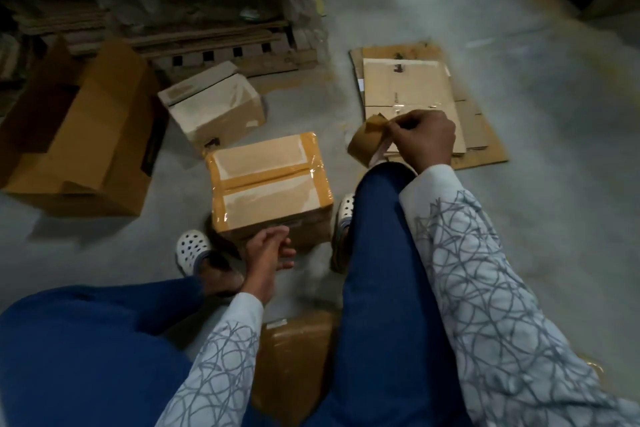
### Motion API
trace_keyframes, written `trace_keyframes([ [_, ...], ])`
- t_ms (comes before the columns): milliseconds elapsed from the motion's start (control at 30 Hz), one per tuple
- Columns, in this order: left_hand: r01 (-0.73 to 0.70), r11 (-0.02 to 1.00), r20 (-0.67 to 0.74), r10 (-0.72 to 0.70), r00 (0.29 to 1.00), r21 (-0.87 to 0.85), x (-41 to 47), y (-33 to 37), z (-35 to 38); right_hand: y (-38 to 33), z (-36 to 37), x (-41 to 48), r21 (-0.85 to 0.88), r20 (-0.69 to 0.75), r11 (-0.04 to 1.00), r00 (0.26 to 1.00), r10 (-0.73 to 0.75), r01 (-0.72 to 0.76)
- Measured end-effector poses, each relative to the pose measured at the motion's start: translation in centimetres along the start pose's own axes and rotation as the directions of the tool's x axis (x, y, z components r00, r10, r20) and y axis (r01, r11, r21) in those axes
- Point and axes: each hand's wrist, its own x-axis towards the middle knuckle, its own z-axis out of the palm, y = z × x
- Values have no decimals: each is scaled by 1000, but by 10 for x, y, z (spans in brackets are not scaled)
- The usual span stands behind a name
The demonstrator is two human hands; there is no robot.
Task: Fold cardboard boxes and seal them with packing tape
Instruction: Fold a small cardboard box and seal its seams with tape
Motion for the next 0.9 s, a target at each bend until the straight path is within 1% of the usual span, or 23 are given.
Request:
trace_keyframes([
  [67, -38, 998, 58, 35, 998, 42, 12, 7, 23, 23, 8, 12, 71, 21, 991, 993, 112, -113],
  [167, -91, 991, 129, 78, 989, 102, 35, 23, 64, 62, 30, 18, 150, 60, 946, 958, 281, -287],
  [267, -135, 984, 218, 108, 970, 114, 57, 39, 103, 100, 62, 22, 196, 71, 900, 921, 382, -388],
  [333, -168, 977, 284, 125, 951, 130, 78, 45, 123, 120, 83, 23, 185, 92, 887, 906, 414, -424],
  [400, -132, 980, 330, 76, 941, 149, 103, 42, 141, 136, 104, 23, 162, 96, 872, 887, 451, -461],
  [500, -57, 975, 415, -37, 909, 213, 140, 29, 164, 155, 137, 17, 170, 49, 838, 854, 518, -519],
  [567, -19, 962, 478, -118, 870, 273, 157, 27, 180, 165, 158, 11, 166, 20, 827, 840, 542, -537],
  [633, -1, 957, 526, -158, 835, 290, 169, 25, 195, 172, 173, 11, 152, 12, 817, 828, 561, -556],
  [700, 11, 961, 526, -161, 835, 277, 176, 20, 205, 178, 184, 16, 141, 13, 803, 812, 584, -579],
  [767, 8, 968, 506, -138, 851, 250, 178, 13, 208, 182, 193, 23, 181, 24, 799, 814, 580, -574],
  [833, -38, 972, 473, -79, 878, 233, 179, 8, 204, 185, 198, 28, 245, 100, 809, 844, 527, -534],
  [900, -107, 967, 447, -8, 894, 231, 176, 10, 194, 184, 200, 32, 224, 247, 850, 872, 423, -476],
])
